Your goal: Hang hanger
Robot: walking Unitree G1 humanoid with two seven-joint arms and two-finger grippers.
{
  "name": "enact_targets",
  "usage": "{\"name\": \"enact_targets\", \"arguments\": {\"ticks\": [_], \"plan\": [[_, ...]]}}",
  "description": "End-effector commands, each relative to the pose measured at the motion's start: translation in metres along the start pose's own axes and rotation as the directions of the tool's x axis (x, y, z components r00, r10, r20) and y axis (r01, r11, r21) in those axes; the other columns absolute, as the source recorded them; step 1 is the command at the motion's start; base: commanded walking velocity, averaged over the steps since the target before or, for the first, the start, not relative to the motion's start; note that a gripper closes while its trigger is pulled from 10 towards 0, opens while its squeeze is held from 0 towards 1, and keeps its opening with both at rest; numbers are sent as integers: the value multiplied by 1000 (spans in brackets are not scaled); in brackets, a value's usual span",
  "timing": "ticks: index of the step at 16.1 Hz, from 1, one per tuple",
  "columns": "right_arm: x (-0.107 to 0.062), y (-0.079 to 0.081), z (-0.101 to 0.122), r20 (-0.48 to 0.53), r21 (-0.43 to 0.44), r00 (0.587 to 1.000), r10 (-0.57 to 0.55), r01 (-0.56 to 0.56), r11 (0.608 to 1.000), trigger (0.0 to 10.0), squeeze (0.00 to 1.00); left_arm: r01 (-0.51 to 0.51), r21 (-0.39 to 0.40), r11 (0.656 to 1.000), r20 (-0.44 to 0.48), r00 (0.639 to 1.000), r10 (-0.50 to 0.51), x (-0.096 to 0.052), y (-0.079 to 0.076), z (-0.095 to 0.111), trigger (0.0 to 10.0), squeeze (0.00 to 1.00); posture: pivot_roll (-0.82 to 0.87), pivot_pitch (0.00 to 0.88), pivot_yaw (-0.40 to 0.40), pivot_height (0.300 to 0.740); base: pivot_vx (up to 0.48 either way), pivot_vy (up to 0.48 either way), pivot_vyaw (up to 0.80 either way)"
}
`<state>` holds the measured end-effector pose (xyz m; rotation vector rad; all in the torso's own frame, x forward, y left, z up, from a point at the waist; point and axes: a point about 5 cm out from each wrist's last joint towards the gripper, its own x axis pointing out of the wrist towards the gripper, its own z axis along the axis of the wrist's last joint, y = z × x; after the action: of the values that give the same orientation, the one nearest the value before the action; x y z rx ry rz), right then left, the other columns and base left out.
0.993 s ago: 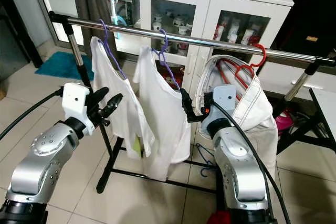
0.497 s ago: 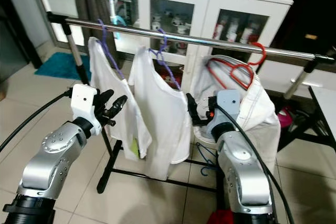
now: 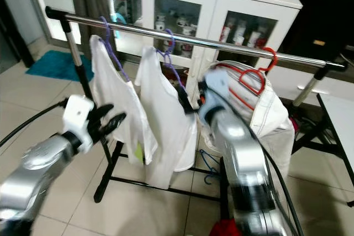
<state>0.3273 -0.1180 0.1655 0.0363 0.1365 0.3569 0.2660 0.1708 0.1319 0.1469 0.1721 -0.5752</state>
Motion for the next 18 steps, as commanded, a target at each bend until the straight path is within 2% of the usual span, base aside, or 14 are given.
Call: {"name": "enact_targets", "arguments": {"ticks": [1, 4, 8, 10, 12, 14, 16, 17, 18], "plan": [[4, -7, 0, -28, 4, 1000, -1, 1, 1000, 10000, 1000, 71, 29, 997, 1, 997, -71, -3, -3, 5, 10000, 0, -69, 0, -89, 740, 0, 0, 0], [16, -11, 4, -87, -10, 996, 10, -11, 1000, 10000, 1000, 134, 61, 989, -19, 991, -133, -8, -2, 11, 10000, 0, -73, 0, -66, 740, 0, 0, 0], [31, -25, 13, -93, 33, 994, -60, 63, 997, 10000, 1000, 142, 89, 986, 15, 989, -144, 1, 1, 22, 10000, 0, -89, 0, -33, 740, 0, 0, 0], [36, -21, 15, -88, 103, 996, -14, 23, 994, 10000, 1000, 137, 80, 987, 24, 990, -140, 2, 2, 23, 10000, 0, -95, 0, -23, 740, 0, 0, 0], [44, -14, 19, -78, 137, 997, 12, -2, 991, 10000, 1000, 143, 77, 987, 20, 989, -145, 1, 2, 22, 10000, 0, -94, 0, -20, 740, 0, 0, 0], [59, -4, 24, -72, 120, 997, 34, -26, 992, 10000, 1000, 159, 74, 985, 10, 987, -160, 0, 1, 21, 10000, 0, -91, 0, -20, 740, 0, 0, 0], [66, -1, 28, -63, 102, 998, 21, -15, 995, 10000, 984, 155, 79, 985, 5, 988, -156, -1, 2, 20, 10000, 0, -80, 0, -28, 740, 0, 0, 0], [69, 0, 29, -63, 111, 998, 14, -7, 994, 10000, 137, 142, 76, 987, 11, 990, -143, -1, 3, 21, 10000, 0, -77, 0, -33, 740, 0, 0, 0], [73, 3, 28, -72, 107, 997, 4, 3, 994, 10000, 0, 137, 74, 988, 7, 990, -138, -2, 3, 19, 10000, 0, -81, 0, -31, 740, 0, 0, 0]]}}
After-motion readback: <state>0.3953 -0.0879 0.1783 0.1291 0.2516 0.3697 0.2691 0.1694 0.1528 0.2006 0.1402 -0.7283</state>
